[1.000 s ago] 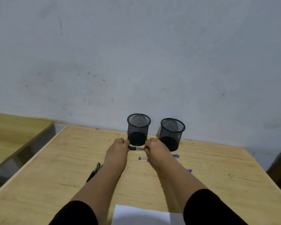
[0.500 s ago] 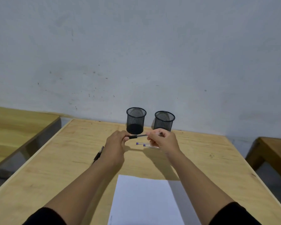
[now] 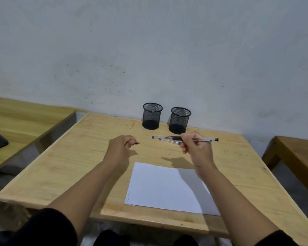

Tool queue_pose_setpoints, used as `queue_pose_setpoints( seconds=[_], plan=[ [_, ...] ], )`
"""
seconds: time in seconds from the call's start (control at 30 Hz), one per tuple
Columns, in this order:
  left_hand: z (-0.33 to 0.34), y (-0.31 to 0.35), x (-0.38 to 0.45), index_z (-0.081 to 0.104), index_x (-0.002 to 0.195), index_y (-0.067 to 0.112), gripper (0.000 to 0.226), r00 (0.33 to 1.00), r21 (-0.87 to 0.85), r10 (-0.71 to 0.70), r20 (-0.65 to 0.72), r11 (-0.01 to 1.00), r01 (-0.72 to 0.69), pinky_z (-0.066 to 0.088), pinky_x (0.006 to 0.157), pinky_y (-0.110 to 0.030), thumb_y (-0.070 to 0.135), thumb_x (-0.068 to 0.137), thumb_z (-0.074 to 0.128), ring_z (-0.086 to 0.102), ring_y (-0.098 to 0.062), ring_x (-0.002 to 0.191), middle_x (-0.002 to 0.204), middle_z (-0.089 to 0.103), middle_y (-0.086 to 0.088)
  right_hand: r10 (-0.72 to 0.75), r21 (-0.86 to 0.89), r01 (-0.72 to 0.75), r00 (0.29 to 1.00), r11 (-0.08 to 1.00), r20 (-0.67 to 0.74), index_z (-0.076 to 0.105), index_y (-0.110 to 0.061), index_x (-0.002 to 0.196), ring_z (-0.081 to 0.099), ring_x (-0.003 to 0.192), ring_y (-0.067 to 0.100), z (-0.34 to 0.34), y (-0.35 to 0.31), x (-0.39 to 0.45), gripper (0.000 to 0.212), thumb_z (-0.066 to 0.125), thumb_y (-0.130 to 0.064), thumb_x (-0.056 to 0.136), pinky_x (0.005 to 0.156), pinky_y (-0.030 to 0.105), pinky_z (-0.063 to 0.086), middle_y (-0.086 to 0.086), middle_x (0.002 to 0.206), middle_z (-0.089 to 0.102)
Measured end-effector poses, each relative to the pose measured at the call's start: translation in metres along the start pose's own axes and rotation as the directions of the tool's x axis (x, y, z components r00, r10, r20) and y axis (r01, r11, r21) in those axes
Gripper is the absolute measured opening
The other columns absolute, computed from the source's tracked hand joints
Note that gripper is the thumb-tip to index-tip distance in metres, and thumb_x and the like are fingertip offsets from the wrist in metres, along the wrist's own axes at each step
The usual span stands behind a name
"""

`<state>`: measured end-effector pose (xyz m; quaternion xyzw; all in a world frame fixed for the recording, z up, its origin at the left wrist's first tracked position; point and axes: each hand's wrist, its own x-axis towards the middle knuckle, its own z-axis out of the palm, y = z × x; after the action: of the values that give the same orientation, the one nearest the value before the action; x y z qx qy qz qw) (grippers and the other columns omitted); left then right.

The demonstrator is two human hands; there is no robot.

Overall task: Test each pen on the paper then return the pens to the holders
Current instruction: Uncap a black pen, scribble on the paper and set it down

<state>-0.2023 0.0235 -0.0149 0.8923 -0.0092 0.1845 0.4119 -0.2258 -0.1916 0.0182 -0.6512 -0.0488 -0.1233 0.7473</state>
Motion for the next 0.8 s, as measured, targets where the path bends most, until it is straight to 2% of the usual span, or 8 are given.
queue_pose_setpoints(
  seconds=[0.1,0.2,0.27,0.47,0.6,0.7,0.8],
  plan=[
    [0.012,0.008,-0.005,0.07,0.097,0.008,0.019,0.986,0.057,0.029,0.162,0.998,-0.039,0.03,0.068,-0.008,0.004,0.088,0.054,0.053,-0.011,0.083,0.094,0.066,-0.005,0.047,-0.025,-0.046,0.998,0.999,0.031,0.058,-0.007,0.069,0.047,0.044,0.011,-0.006,-0.003,-0.004,0.02,0.059,-0.006,0.089,0.048,0.021,0.04,0.0,0.05,0.057],
    [0.031,0.014,-0.008,0.071,0.094,0.007,0.017,0.969,0.036,0.027,0.247,0.999,-0.037,0.044,0.074,-0.019,0.001,0.082,0.06,0.059,-0.016,0.083,0.096,0.066,-0.011,0.104,-0.055,-0.1,0.991,0.993,0.08,0.06,-0.007,0.074,0.05,0.047,0.012,-0.001,0.006,-0.012,0.016,0.059,-0.01,0.09,0.051,0.021,0.045,0.005,0.057,0.061],
    [0.039,0.007,-0.009,0.071,0.092,0.009,0.016,0.967,0.063,-0.017,0.254,0.998,0.001,0.05,0.076,-0.027,0.002,0.081,0.062,0.061,-0.02,0.083,0.094,0.067,-0.011,0.126,-0.063,-0.121,0.989,0.991,0.08,0.063,-0.008,0.08,0.053,0.05,0.012,-0.003,0.009,-0.016,0.012,0.059,-0.012,0.09,0.053,0.021,0.048,0.007,0.062,0.064],
    [0.044,-0.003,-0.013,0.07,0.103,0.013,0.02,0.962,0.106,-0.067,0.263,0.994,0.04,0.036,0.081,-0.016,0.01,0.084,0.063,0.057,-0.015,0.094,0.107,0.068,-0.007,0.255,-0.013,-0.255,0.964,0.967,0.078,0.07,-0.011,0.094,0.061,0.062,0.014,-0.01,0.019,-0.025,0.016,0.055,-0.019,0.093,0.063,0.024,0.054,0.009,0.075,0.071],
    [0.026,0.007,-0.027,0.067,0.109,0.016,0.023,0.969,0.096,-0.028,0.245,0.995,0.005,0.032,0.08,-0.012,0.017,0.087,0.06,0.057,-0.012,0.093,0.113,0.067,-0.005,0.272,-0.052,-0.268,0.952,0.962,0.141,0.068,-0.01,0.094,0.059,0.061,0.015,-0.006,0.021,-0.03,0.011,0.058,-0.01,0.09,0.056,0.022,0.049,0.008,0.076,0.068],
    [0.007,0.006,-0.053,0.066,0.108,0.02,0.022,0.971,0.122,0.019,0.239,0.991,-0.049,0.033,0.086,-0.018,0.019,0.087,0.059,0.054,-0.014,0.109,0.118,0.064,0.0,0.278,-0.13,-0.256,0.94,0.958,0.198,0.066,-0.01,0.084,0.048,0.054,0.014,0.0,0.024,-0.038,0.009,0.06,-0.005,0.087,0.05,0.019,0.042,0.006,0.064,0.059],
    [-0.013,-0.009,-0.086,0.068,0.105,0.022,0.02,0.969,0.156,0.073,0.236,0.981,-0.112,0.034,0.091,-0.019,0.023,0.087,0.058,0.053,-0.013,0.111,0.114,0.065,0.005,0.336,-0.17,-0.299,0.903,0.939,0.267,0.068,-0.012,0.083,0.045,0.052,0.012,0.008,0.028,-0.048,0.012,0.059,-0.004,0.087,0.047,0.017,0.038,0.004,0.061,0.055]
  ],
)
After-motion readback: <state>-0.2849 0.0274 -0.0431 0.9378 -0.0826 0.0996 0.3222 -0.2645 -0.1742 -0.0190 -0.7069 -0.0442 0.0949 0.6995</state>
